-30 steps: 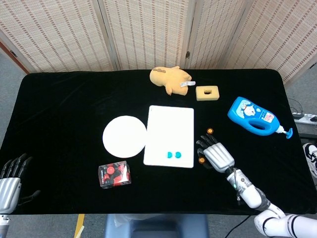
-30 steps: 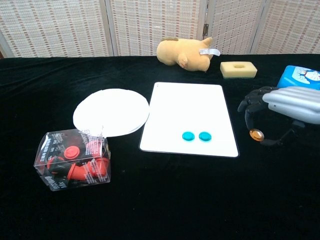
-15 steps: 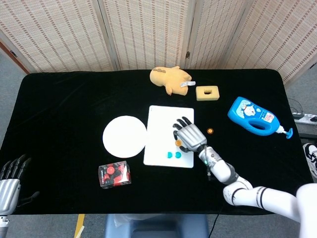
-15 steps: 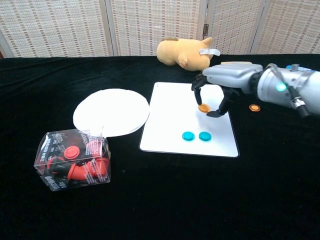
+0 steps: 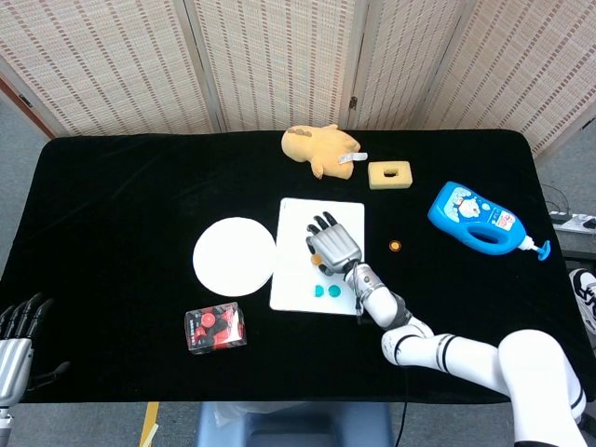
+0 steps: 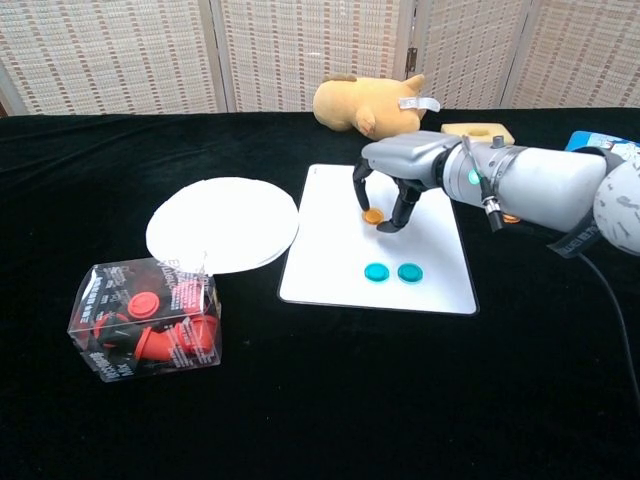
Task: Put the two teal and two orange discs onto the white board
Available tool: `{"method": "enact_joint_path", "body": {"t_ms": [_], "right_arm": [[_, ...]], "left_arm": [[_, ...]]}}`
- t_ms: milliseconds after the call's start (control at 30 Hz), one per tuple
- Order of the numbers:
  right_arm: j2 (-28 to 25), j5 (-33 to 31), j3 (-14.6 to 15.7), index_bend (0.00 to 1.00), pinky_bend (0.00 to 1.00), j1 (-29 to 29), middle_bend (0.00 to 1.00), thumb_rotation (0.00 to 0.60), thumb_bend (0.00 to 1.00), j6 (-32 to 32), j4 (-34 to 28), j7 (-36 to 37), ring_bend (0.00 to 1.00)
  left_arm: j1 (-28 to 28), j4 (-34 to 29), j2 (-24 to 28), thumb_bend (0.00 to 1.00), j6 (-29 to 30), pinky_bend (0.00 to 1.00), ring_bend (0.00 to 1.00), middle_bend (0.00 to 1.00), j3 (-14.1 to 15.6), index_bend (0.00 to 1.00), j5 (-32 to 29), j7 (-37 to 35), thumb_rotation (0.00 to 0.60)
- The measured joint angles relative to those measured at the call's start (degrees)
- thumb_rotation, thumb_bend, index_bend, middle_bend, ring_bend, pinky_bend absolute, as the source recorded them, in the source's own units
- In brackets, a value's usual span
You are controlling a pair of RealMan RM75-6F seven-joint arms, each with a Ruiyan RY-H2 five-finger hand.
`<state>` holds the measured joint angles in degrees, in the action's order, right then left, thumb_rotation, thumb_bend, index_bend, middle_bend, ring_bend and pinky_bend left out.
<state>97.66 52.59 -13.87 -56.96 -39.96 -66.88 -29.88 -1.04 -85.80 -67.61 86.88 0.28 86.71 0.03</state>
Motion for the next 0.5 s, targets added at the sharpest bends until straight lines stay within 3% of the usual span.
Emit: {"method": "enact_joint_path", "body": {"t_ms": [367,500], "right_arm": [[1.59,-0.97,0.13,0.43,0.00,-1.97,0.16,0.600,0.24,0.45,3.08,1.46,0.04],[1.98,-0.74,0.70,0.30,0.00,-2.34,0.15,0.600,0.24,0.67,3.63,1.90,0.04]], "left_arm": [[-0.26,0.05,-0.15,0.13,-0.34,0.00,0.00,0.00,-0.27,0.00,-0.06,0.09,0.600],[-0.26,0.05,-0.14,0.13,-0.51,0.00,0.00,0.00,-0.30,0.00,-0.24,0.18,0.600]]}}
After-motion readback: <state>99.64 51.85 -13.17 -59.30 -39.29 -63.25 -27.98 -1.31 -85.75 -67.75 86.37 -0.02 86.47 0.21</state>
